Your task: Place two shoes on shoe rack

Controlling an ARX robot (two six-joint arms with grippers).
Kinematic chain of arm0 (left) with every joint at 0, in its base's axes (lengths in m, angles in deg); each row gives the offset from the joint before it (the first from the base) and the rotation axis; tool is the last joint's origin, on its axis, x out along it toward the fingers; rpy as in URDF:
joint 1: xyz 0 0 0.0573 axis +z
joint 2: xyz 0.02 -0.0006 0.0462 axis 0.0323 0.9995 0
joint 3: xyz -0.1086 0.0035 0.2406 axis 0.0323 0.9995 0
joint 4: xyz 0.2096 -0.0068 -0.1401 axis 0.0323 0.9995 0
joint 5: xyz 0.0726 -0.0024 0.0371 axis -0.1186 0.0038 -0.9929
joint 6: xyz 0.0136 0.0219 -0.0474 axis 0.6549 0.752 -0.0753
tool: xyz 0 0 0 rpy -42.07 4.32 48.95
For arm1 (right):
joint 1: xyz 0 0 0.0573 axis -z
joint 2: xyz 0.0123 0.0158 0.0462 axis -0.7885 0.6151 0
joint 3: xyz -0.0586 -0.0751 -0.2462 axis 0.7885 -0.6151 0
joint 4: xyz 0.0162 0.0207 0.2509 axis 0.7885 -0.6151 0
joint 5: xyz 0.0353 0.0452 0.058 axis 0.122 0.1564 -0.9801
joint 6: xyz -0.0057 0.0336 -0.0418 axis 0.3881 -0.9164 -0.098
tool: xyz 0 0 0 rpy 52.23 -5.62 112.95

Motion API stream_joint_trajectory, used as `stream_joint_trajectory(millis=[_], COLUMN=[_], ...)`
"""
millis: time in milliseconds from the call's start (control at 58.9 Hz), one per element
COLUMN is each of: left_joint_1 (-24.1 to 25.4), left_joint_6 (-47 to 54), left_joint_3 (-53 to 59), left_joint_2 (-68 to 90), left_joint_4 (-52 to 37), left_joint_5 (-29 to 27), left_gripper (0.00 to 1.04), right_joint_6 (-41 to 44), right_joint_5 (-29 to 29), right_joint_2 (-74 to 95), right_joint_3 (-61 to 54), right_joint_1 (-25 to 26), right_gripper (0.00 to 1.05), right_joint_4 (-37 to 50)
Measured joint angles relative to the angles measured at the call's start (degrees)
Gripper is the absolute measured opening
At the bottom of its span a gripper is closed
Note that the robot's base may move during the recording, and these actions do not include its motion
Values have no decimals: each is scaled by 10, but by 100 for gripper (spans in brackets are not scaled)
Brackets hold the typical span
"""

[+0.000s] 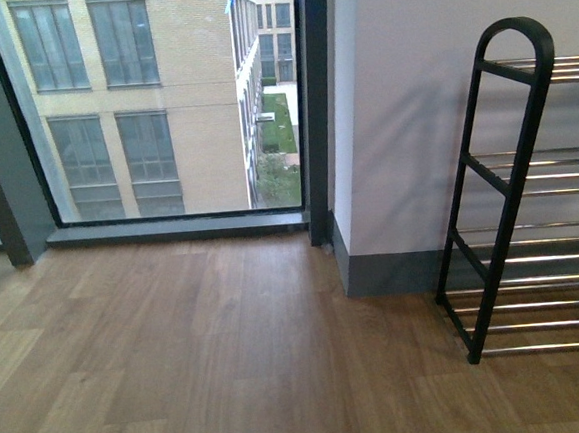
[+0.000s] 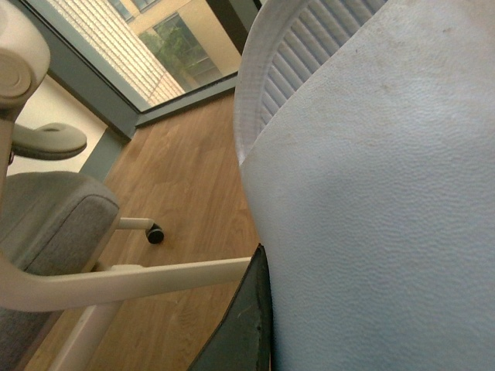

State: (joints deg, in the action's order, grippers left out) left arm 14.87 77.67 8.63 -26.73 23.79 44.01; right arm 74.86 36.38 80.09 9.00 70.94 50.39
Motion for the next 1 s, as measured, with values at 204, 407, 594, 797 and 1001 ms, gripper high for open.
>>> stream_joint_trajectory(millis=[204, 407, 594, 797, 1001], left_joint_1=[0, 0, 0, 0, 0], left_joint_6=[0, 0, 0, 0, 0], left_joint_3=[0, 0, 1, 1, 2], left_joint_2=[0, 0, 0, 0, 0], left_joint_4=[0, 0, 0, 0, 0], left_joint_5=[2, 2, 2, 2, 4], left_gripper=[2, 2, 2, 2, 2], right_joint_6=[0, 0, 0, 0, 0], right_joint_5=[0, 0, 1, 1, 2], right_joint_2=[0, 0, 0, 0, 0], right_joint_3=[0, 0, 0, 0, -2], right_joint_1=[0, 0, 0, 0, 0], right_gripper=[2, 2, 2, 2, 2], right_joint_4=[0, -1, -1, -1, -1])
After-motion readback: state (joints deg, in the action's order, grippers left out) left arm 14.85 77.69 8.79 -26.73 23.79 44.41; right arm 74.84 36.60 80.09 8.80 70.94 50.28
